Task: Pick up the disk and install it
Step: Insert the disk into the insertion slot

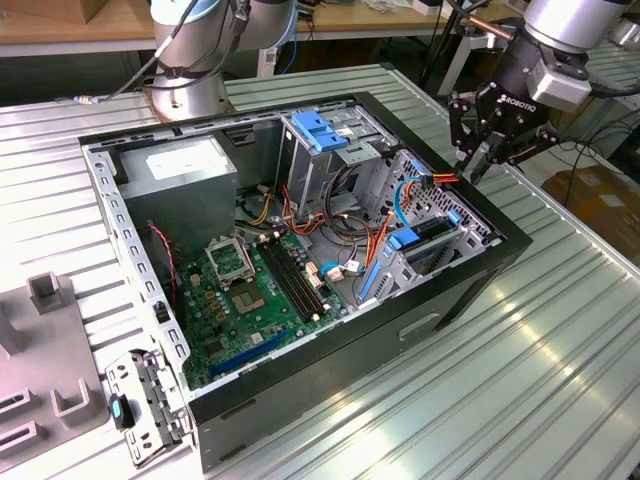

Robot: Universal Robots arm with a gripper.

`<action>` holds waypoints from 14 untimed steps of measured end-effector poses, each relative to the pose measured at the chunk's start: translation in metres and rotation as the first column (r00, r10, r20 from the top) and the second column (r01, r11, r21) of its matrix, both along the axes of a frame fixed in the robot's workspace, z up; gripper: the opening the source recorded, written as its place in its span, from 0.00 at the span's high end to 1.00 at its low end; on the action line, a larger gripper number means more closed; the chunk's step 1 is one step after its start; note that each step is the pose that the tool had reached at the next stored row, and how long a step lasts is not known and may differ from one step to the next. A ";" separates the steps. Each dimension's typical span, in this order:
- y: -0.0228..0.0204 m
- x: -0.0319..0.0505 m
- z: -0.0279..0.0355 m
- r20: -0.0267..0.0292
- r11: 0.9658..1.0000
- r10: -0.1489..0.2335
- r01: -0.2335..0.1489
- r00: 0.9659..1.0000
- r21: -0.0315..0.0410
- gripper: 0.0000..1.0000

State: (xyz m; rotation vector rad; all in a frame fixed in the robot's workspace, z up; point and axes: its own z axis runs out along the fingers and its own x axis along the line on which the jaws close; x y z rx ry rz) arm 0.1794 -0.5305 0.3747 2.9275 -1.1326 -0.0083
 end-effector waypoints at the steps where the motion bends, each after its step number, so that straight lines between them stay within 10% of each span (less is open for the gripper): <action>1: 0.0062 0.0048 -0.0012 0.000 1.000 0.015 -0.015 1.000 0.000 0.69; 14: 0.0076 0.0042 -0.0079 0.001 0.998 0.063 -0.063 0.998 0.004 0.69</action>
